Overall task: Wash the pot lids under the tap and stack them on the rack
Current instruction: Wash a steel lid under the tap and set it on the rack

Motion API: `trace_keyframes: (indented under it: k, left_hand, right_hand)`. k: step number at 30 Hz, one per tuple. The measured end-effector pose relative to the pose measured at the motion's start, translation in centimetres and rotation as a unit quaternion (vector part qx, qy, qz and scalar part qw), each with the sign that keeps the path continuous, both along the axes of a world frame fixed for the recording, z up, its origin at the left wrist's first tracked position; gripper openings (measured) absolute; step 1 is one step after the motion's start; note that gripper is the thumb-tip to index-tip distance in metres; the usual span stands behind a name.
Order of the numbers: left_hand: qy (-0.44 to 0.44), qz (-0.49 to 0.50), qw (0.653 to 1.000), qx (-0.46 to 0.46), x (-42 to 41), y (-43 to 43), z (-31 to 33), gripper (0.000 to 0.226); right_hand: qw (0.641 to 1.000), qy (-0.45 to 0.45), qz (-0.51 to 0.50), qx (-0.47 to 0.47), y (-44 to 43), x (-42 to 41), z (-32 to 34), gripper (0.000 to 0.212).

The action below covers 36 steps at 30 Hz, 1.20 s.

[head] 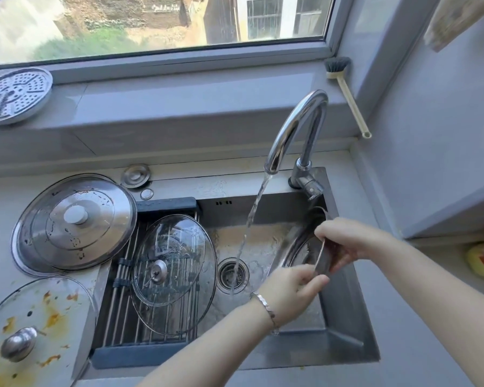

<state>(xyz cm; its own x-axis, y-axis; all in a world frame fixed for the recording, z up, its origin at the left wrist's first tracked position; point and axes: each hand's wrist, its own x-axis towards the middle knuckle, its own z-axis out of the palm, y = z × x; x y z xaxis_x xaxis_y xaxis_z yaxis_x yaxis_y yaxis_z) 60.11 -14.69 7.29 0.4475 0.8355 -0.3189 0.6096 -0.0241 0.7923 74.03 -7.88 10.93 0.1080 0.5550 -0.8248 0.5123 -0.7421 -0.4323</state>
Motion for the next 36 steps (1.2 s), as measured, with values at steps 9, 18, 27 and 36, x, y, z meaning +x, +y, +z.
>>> trace_keyframes:
  k: [9, 18, 27, 36]
  left_hand:
    - [0.119, 0.167, 0.945, -0.254, -4.3, -0.3, -5.2, 0.025]
    - [-0.272, 0.402, 0.731, -0.479, -5.4, 1.1, -3.4, 0.051]
    - [-0.180, 0.559, 0.749, -0.307, -9.5, 1.9, -1.8, 0.070]
    - [-0.125, 0.579, 0.792, -0.147, -9.3, 1.4, 1.2, 0.050]
  right_hand:
    - [0.995, -0.081, 0.050, 0.030, -1.7, 2.6, 1.2, 0.007]
    - [0.991, 0.117, -0.039, 0.044, -3.2, 4.4, 3.4, 0.027]
    - [0.986, 0.106, -0.119, 0.050, -4.3, 0.5, -3.5, 0.023]
    - [0.850, -0.272, 0.324, 0.314, -4.9, -6.6, -6.5, 0.079]
